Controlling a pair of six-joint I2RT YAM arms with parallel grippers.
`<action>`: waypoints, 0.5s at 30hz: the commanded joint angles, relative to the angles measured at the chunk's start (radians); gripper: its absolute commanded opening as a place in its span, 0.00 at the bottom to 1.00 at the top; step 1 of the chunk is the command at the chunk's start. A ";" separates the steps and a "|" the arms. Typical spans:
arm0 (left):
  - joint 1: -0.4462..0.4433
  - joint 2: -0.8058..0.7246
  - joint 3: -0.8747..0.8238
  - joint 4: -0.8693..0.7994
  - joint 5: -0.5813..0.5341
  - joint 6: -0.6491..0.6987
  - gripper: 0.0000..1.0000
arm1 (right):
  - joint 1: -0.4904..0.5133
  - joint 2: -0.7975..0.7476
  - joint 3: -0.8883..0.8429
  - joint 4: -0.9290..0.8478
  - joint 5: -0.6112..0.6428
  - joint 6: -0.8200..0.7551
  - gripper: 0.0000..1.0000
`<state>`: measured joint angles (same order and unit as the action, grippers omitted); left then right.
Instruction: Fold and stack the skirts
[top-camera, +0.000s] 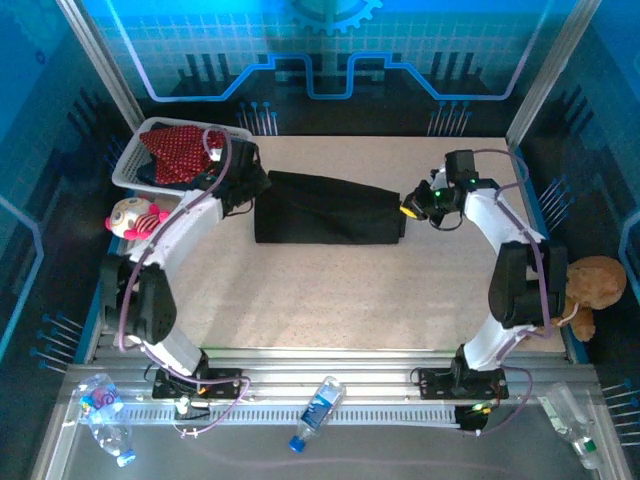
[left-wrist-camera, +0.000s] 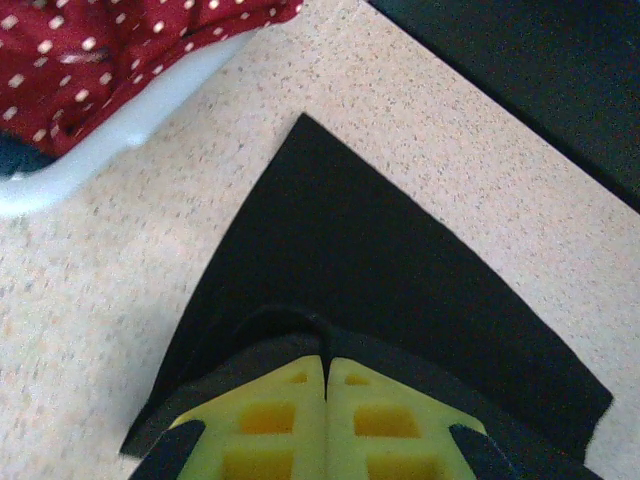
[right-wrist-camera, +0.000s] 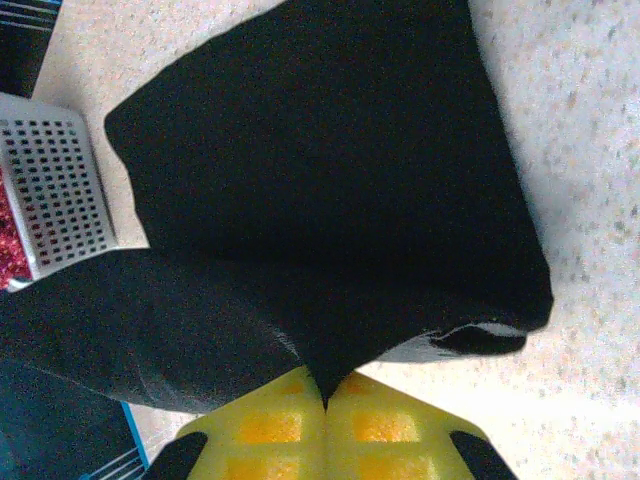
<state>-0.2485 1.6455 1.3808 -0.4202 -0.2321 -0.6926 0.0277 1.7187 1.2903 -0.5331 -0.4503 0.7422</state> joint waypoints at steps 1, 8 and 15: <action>0.015 0.043 0.074 0.073 -0.028 0.087 0.00 | -0.025 0.067 0.070 0.017 -0.014 -0.014 0.00; 0.053 0.149 0.151 0.110 -0.003 0.104 0.00 | -0.036 0.174 0.155 0.042 -0.021 -0.006 0.00; 0.063 0.265 0.269 0.101 0.009 0.140 0.00 | -0.050 0.276 0.221 0.068 -0.020 0.012 0.00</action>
<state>-0.1963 1.8744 1.5925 -0.3367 -0.2207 -0.5930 0.0006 1.9560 1.4734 -0.4770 -0.4591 0.7437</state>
